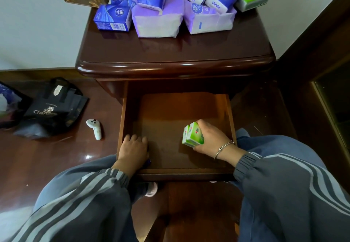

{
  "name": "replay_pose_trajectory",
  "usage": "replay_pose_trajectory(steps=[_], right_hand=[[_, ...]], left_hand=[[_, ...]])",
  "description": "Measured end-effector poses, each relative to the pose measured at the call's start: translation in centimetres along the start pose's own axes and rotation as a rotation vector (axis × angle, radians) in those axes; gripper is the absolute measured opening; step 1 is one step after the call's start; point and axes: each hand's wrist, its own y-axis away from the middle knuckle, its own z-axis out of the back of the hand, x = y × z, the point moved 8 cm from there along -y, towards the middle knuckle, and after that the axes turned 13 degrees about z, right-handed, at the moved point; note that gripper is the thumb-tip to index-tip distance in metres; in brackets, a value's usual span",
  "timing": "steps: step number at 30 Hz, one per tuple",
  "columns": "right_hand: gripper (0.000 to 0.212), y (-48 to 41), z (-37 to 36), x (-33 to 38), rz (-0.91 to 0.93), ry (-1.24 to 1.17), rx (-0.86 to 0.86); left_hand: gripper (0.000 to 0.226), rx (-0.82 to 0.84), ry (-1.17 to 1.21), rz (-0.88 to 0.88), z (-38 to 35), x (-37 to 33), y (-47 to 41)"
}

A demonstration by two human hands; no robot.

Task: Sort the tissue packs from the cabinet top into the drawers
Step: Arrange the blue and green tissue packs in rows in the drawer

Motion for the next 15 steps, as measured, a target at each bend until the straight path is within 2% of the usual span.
replay_pose_trajectory(steps=[9, 15], right_hand=[[0.068, -0.04, -0.37, -0.12, 0.007, 0.014, 0.007], [0.068, -0.16, -0.42, -0.20, 0.015, 0.020, 0.013]], left_hand=[[0.036, 0.073, 0.359, 0.035, -0.89, 0.00, -0.83], [0.037, 0.084, 0.346, -0.045, -1.13, -0.41, -0.96]])
